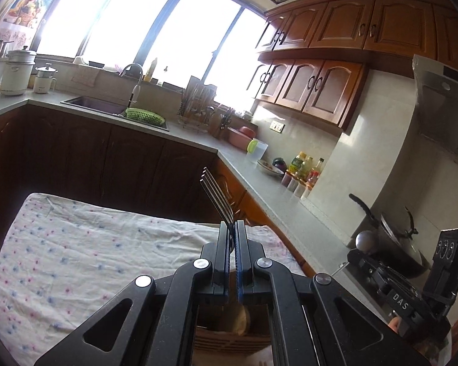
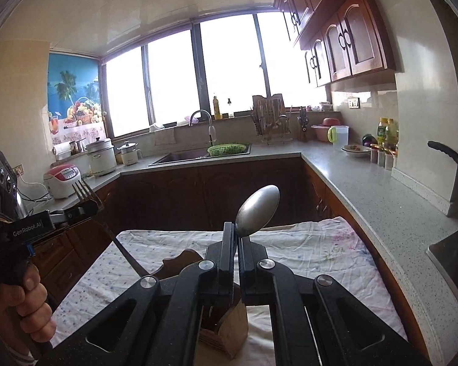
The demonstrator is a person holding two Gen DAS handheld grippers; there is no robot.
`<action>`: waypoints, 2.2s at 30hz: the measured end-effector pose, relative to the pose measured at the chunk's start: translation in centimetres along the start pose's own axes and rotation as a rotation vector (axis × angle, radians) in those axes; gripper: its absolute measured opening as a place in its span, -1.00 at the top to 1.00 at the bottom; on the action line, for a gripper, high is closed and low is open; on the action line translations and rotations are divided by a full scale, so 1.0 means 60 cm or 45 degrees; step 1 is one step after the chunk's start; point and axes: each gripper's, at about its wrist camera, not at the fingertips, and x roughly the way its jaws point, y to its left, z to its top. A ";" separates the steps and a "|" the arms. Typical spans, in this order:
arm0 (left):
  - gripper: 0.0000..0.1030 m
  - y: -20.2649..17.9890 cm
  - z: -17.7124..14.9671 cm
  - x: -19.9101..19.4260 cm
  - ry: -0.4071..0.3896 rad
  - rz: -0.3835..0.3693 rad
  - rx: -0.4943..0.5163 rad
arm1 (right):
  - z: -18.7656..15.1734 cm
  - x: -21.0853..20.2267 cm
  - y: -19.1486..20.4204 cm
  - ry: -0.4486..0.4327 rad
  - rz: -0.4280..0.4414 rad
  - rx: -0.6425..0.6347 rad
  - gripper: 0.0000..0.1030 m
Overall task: Organize utensils
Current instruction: 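Lift the fork with the left tool while the right tool carries the spoon into the wooden holder, then open both tools to release fork and spoon into the holder, then grasp a wooden chopstick with the left tool while the right tool grasps a metal chopstick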
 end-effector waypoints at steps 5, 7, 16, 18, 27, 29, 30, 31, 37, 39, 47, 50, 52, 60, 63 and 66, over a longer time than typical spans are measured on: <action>0.98 0.027 -0.030 0.091 0.081 0.034 -0.018 | -0.034 0.060 -0.001 0.092 0.010 -0.011 0.96; 0.97 0.034 -0.042 0.115 0.110 0.040 -0.020 | -0.049 0.078 -0.002 0.124 0.020 -0.010 0.96; 0.97 0.032 -0.057 0.166 0.190 0.059 0.012 | -0.092 0.123 -0.013 0.246 0.051 -0.010 0.96; 0.97 0.031 -0.054 0.163 0.181 0.062 0.015 | -0.099 0.124 -0.014 0.245 0.047 -0.009 0.95; 0.91 0.017 -0.058 0.134 0.184 0.072 0.009 | -0.095 0.123 -0.017 0.247 0.049 0.016 0.94; 0.69 0.017 -0.059 0.125 0.182 0.078 0.007 | -0.096 0.122 -0.019 0.249 0.054 0.028 0.89; 0.52 0.015 -0.058 0.120 0.173 0.083 0.001 | -0.095 0.121 -0.020 0.247 0.054 0.033 0.85; 0.40 0.014 -0.058 0.113 0.167 0.084 -0.001 | -0.094 0.120 -0.021 0.247 0.056 0.039 0.84; -0.13 0.000 -0.059 0.055 0.129 0.107 0.016 | -0.086 0.089 -0.034 0.216 0.043 0.081 0.10; -0.31 -0.003 -0.068 0.027 0.120 0.136 0.026 | -0.085 0.070 -0.042 0.198 0.032 0.107 -0.12; -0.75 -0.009 -0.127 -0.116 0.077 0.280 0.015 | -0.109 -0.026 -0.062 0.128 0.015 0.209 -1.00; -0.78 -0.013 -0.153 -0.167 0.068 0.323 0.000 | -0.128 -0.060 -0.058 0.123 0.004 0.220 -1.00; -0.78 -0.014 -0.171 -0.196 0.076 0.354 -0.017 | -0.143 -0.082 -0.057 0.128 0.002 0.228 -1.00; -0.78 -0.031 -0.214 -0.259 0.132 0.406 -0.049 | -0.201 -0.137 -0.051 0.190 -0.005 0.248 -1.00; -0.78 -0.045 -0.229 -0.265 0.170 0.399 -0.035 | -0.216 -0.147 -0.050 0.214 -0.008 0.247 -1.00; -0.78 -0.060 -0.238 -0.265 0.204 0.392 -0.013 | -0.228 -0.151 -0.053 0.237 -0.015 0.243 -1.00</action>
